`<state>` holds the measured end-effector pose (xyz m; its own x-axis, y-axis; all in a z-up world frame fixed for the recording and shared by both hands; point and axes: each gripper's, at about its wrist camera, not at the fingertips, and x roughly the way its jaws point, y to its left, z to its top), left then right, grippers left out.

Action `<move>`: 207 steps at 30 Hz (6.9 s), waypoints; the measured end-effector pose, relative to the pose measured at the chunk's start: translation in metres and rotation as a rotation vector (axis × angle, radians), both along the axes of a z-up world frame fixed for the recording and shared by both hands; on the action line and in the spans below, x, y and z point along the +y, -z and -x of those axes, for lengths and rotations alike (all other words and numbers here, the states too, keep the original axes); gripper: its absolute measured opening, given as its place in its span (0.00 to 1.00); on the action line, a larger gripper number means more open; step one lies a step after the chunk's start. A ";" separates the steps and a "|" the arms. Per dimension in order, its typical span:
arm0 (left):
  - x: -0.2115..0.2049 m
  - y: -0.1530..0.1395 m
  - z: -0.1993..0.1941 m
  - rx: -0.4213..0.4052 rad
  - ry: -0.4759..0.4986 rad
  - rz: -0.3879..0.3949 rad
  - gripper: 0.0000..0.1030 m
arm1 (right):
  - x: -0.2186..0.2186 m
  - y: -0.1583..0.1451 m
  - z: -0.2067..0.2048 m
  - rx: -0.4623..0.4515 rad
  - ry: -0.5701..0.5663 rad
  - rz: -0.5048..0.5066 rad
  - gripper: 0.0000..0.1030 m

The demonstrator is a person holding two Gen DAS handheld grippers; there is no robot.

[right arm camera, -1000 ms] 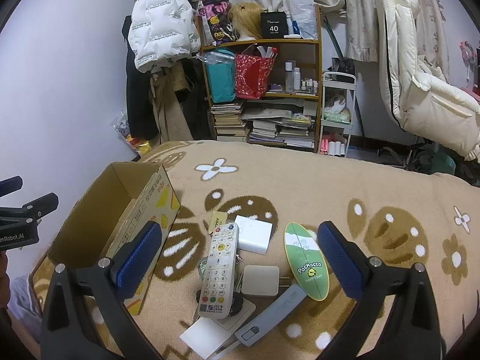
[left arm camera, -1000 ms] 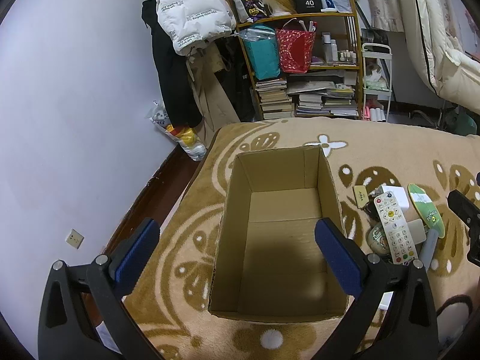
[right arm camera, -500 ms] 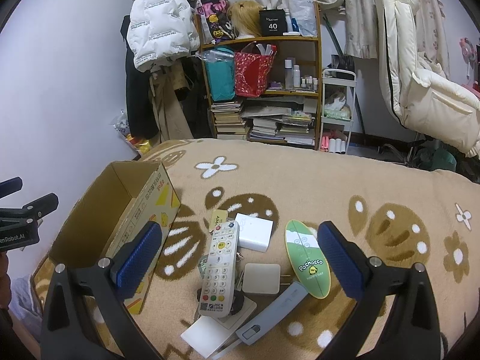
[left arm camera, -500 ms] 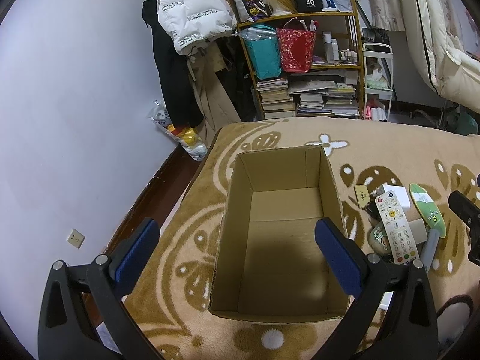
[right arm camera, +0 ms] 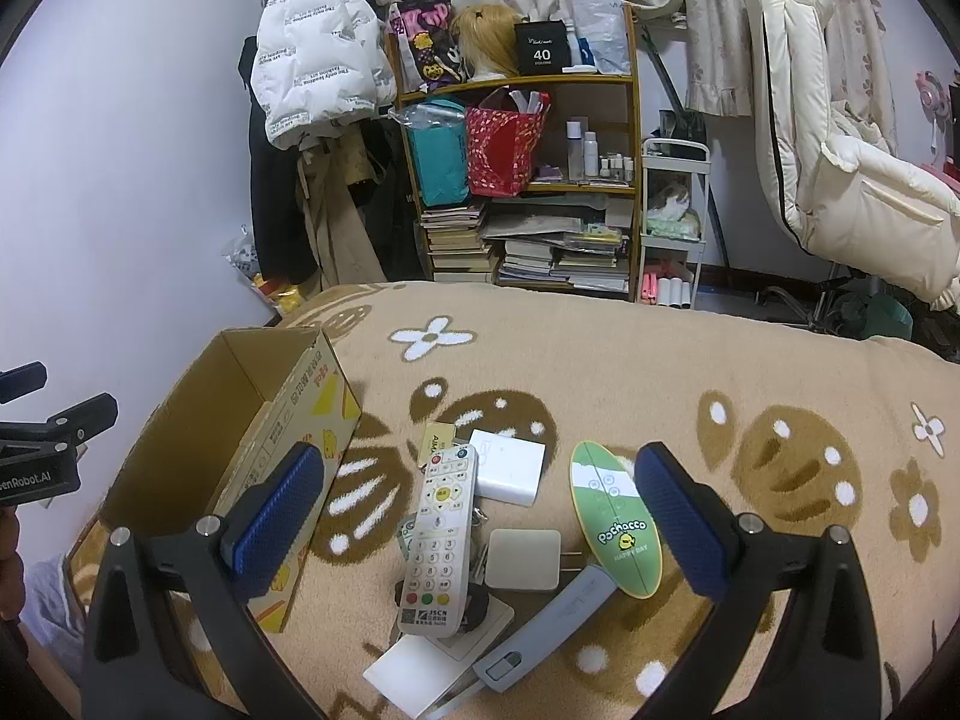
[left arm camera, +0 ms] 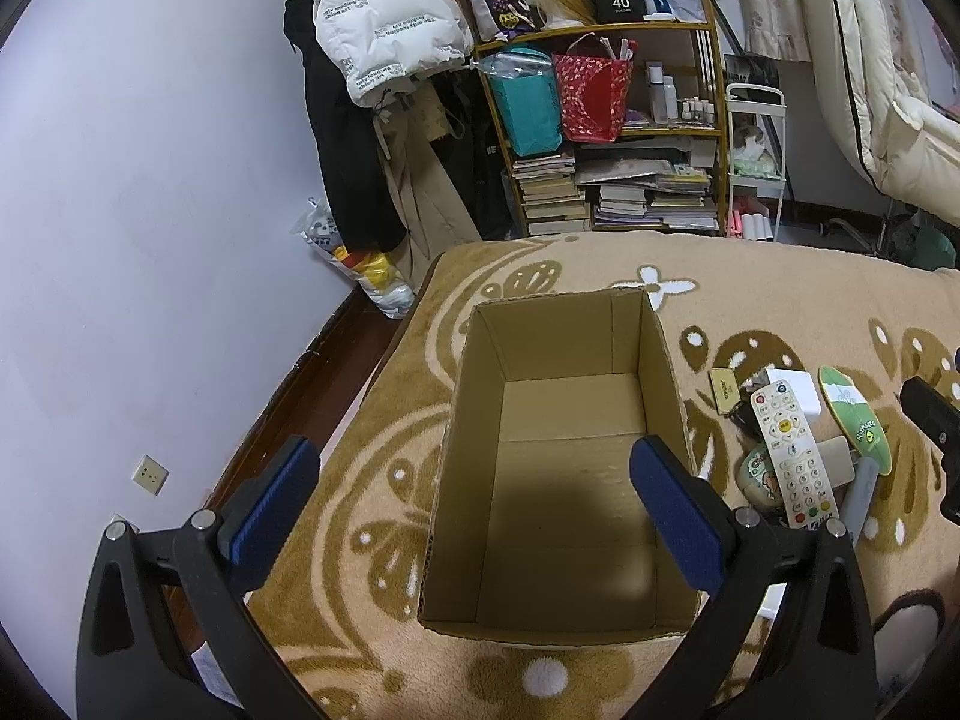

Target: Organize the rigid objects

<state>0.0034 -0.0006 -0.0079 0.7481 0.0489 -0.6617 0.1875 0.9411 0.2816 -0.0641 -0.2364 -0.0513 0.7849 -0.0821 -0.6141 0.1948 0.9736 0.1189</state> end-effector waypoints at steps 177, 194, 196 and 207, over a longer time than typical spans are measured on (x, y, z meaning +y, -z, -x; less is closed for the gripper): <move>0.025 0.116 -0.108 0.488 -0.166 -0.070 0.17 | 0.008 0.050 -0.126 0.108 -0.086 -0.177 0.96; 0.022 0.116 -0.107 0.483 -0.164 -0.081 0.17 | -0.044 0.099 -0.137 0.225 0.006 -0.274 0.96; 0.022 0.116 -0.107 0.484 -0.165 -0.080 0.17 | -0.048 0.104 -0.138 0.241 0.015 -0.292 0.96; 0.021 0.116 -0.107 0.482 -0.164 -0.089 0.18 | -0.056 0.132 -0.140 0.333 0.041 -0.359 0.80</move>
